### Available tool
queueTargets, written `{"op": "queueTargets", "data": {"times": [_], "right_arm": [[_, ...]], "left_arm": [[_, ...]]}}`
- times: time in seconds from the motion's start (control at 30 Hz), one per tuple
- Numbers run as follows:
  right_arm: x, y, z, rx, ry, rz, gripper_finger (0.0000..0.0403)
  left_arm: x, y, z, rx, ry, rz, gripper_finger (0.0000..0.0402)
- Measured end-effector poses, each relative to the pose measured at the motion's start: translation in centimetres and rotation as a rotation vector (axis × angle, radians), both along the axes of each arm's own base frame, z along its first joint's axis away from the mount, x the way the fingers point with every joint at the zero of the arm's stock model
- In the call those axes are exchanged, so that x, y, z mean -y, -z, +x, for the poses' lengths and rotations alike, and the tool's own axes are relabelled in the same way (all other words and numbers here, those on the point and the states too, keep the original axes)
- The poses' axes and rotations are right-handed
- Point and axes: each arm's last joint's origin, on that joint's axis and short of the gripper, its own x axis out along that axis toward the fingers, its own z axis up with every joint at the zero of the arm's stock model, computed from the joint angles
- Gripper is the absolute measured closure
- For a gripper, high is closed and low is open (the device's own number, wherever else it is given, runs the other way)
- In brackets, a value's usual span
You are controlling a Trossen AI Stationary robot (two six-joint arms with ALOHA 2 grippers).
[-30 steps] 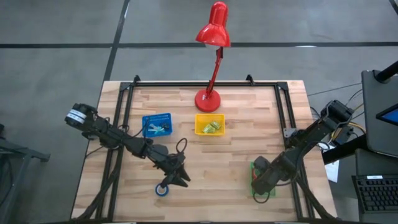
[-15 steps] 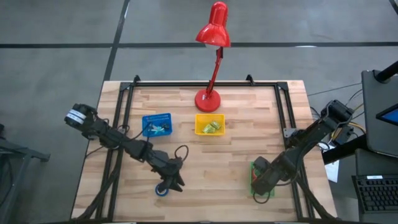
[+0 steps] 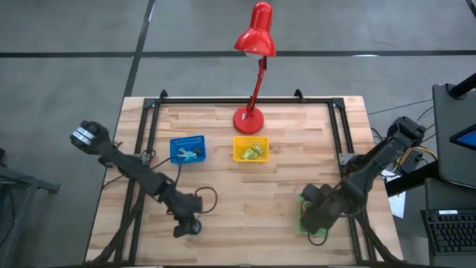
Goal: Pick and place Stapler, Stapler remover, tape
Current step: Put the blue tape into the green bin
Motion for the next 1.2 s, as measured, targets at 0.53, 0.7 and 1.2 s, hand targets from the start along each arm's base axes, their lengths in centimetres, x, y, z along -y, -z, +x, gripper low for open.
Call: {"op": "queueTargets", "data": {"times": [0.53,0.7,1.2], "right_arm": [[-0.8,-3.8,1.8,0.246,-0.098,-0.151,0.0274],[-0.6,-2.8,1.5,0.218,-0.099,-0.174,0.028],[-1.0,-4.5,2.6,0.415,-0.111,-0.263,0.0281]], "left_arm": [[0.4,0.9,-2.3,-0.022,-0.039,0.287,0.0223],[0.7,1.7,-2.4,-0.015,-0.067,0.365,0.0223],[1.1,3.5,-1.7,-0.042,-0.085,0.412,0.024]]}}
